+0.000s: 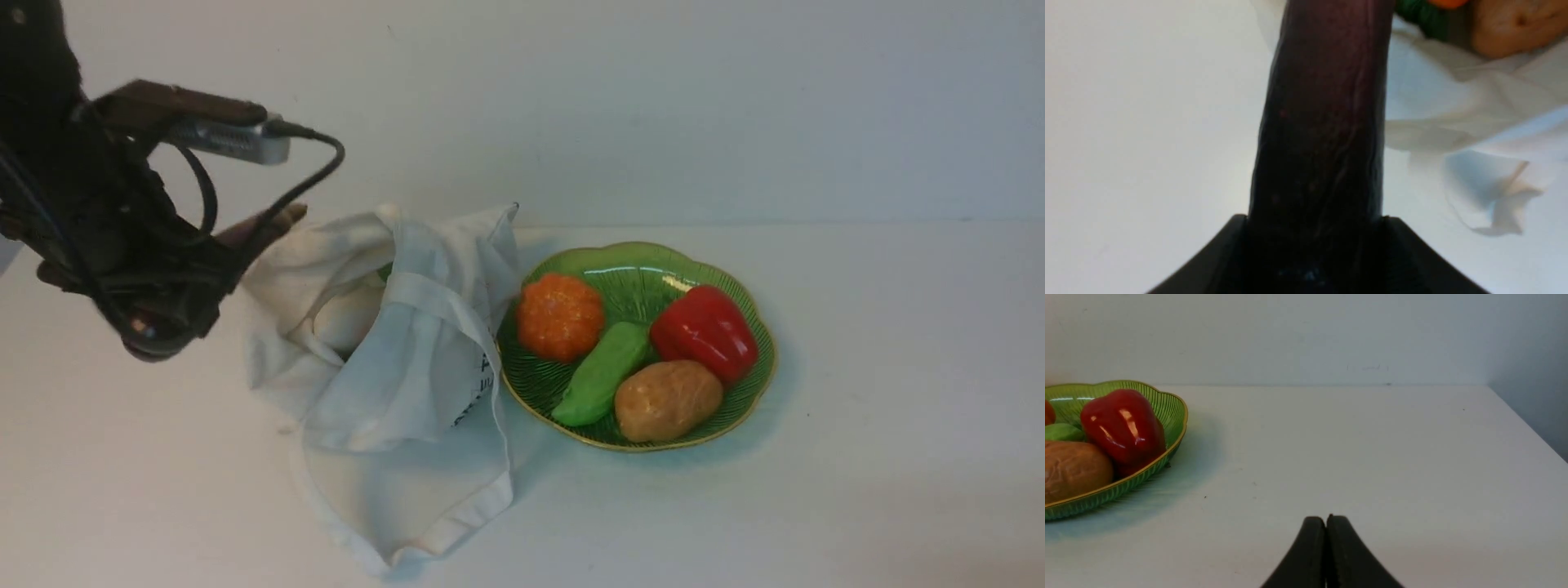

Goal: Take vegetables from cloth bag on white table place on plate.
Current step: 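Take the eggplant out of the bag and place it in the plate with the left gripper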

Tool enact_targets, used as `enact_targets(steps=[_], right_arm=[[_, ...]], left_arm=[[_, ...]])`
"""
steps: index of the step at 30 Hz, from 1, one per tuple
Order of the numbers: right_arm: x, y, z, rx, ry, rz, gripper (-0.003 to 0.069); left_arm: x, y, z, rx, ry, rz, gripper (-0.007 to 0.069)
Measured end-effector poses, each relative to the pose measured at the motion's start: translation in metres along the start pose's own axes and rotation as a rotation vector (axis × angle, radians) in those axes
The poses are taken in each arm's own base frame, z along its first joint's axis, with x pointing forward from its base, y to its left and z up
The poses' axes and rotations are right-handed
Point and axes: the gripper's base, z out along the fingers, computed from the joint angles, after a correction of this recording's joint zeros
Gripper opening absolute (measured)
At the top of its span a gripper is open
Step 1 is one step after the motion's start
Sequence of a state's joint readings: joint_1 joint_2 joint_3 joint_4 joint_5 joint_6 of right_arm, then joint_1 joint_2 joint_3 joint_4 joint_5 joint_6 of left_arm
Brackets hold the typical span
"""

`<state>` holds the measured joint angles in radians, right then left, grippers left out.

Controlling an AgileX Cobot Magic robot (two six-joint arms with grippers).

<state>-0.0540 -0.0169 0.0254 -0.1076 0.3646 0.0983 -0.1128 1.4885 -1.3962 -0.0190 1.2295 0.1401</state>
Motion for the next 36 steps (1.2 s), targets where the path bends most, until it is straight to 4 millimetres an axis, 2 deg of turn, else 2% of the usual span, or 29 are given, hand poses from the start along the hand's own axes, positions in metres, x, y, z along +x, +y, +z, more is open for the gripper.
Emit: enact_targets(steps=[4, 6, 8, 9, 10, 12, 16, 17, 18, 19, 24, 28, 34, 36], right_arm=[[0.0, 0.0, 0.0, 0.0, 0.0, 0.0, -0.001], [0.0, 0.0, 0.0, 0.0, 0.0, 0.0, -0.001], [0.0, 0.0, 0.0, 0.0, 0.0, 0.0, -0.001], [0.0, 0.0, 0.0, 0.0, 0.0, 0.0, -0.001], [0.0, 0.0, 0.0, 0.0, 0.0, 0.0, -0.001], [0.0, 0.0, 0.0, 0.0, 0.0, 0.0, -0.001], [0.0, 0.0, 0.0, 0.0, 0.0, 0.0, -0.001], [0.0, 0.0, 0.0, 0.0, 0.0, 0.0, -0.001], [0.0, 0.0, 0.0, 0.0, 0.0, 0.0, -0.001], [0.0, 0.0, 0.0, 0.0, 0.0, 0.0, -0.001], [0.0, 0.0, 0.0, 0.0, 0.0, 0.0, -0.001], [0.0, 0.0, 0.0, 0.0, 0.0, 0.0, -0.001], [0.0, 0.0, 0.0, 0.0, 0.0, 0.0, -0.001], [0.0, 0.0, 0.0, 0.0, 0.0, 0.0, -0.001]], left_arm=[[0.013, -0.01, -0.037, 0.064, -0.111, -0.015, 0.0353], [0.016, -0.021, -0.048, 0.127, -0.149, -0.003, 0.0353], [0.015, -0.039, -0.052, 0.203, -0.177, 0.043, 0.0353], [0.012, -0.055, -0.051, 0.247, -0.195, 0.095, 0.0353], [0.009, -0.074, -0.048, 0.295, -0.205, 0.15, 0.0353], [0.004, -0.093, -0.042, 0.325, -0.222, 0.2, 0.0353], [-0.017, -0.157, 0.0, 0.379, -0.234, 0.309, 0.0353], [-0.018, -0.162, 0.006, 0.382, -0.224, 0.317, 0.0353], [-0.03, -0.179, 0.025, 0.387, -0.218, 0.316, 0.0353], [-0.037, -0.187, 0.038, 0.387, -0.206, 0.315, 0.0353], [-0.077, -0.207, 0.094, 0.349, -0.156, 0.33, 0.0353], [-0.094, -0.213, 0.121, 0.3, -0.135, 0.361, 0.0353], [-0.107, -0.216, 0.152, 0.228, -0.097, 0.318, 0.0356], [-0.107, -0.214, 0.157, 0.205, -0.079, 0.277, 0.0398]])
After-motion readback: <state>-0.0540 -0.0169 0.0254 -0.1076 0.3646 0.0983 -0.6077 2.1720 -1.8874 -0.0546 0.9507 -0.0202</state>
